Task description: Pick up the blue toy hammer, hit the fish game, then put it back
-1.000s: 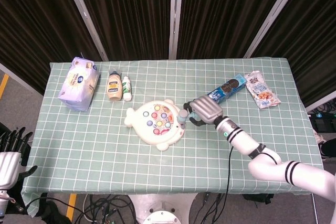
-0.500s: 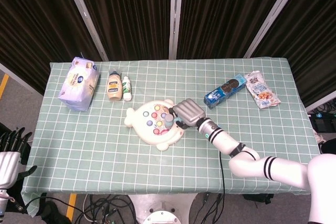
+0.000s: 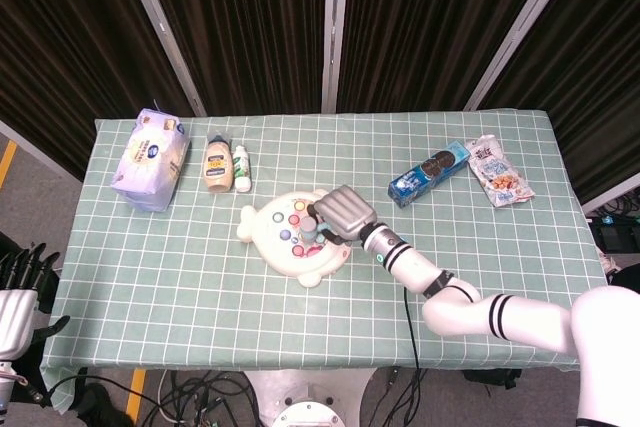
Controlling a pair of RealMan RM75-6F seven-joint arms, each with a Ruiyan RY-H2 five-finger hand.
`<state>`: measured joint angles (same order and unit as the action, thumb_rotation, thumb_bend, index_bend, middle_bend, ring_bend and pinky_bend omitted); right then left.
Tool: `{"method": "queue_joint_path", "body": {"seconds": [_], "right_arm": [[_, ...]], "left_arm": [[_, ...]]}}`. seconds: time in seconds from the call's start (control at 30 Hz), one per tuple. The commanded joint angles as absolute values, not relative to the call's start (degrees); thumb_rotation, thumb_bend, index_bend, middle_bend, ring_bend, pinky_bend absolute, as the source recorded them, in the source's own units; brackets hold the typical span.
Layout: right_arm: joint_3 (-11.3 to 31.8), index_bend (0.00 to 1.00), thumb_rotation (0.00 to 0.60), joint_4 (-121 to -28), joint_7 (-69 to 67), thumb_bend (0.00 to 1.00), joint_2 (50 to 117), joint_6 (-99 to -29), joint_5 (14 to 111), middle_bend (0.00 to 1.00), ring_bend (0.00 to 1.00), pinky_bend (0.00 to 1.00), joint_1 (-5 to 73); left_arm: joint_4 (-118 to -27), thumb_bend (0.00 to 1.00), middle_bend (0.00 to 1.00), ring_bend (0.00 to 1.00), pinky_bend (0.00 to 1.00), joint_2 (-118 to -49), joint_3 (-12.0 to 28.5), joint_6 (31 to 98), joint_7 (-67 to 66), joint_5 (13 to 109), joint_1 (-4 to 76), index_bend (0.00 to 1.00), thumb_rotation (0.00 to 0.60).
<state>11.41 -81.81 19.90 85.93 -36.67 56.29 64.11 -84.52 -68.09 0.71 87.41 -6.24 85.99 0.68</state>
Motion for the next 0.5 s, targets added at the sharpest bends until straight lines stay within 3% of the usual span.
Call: {"method": "queue_joint_path", "body": {"seconds": [0.03,0.3,0.5], "right_arm": [[11.0,0.74,0.6,-81.3,20.7,0.74,86.9,-37.1,55.4,0.66,0.56,0.76,64.8],[12.0,0.74,0.6,-83.7,19.8,0.74,83.4,-40.1,54.4,0.66,0.56,0.76,63.8],[11.2,0.74,0.6,-80.1,21.5,0.74,85.0,-39.0,51.9,0.66,0.56,0.76,65.2]], "left_arm": [[-84.4,0.03,0.02,0.0,0.0,-68.2,0.7,87.5,-6.2,86.1,0.6,0.12,0.6],[-84.1,0.03,0.02,0.0,0.0,-68.3,0.7,87.9,-5.9,86.5,0.6,0.12,0.6],[-84.3,0.03,0.02,0.0,0.0,-68.1,0.9,87.7,-6.3,86.4,0.9,0.12,0.6]]}}
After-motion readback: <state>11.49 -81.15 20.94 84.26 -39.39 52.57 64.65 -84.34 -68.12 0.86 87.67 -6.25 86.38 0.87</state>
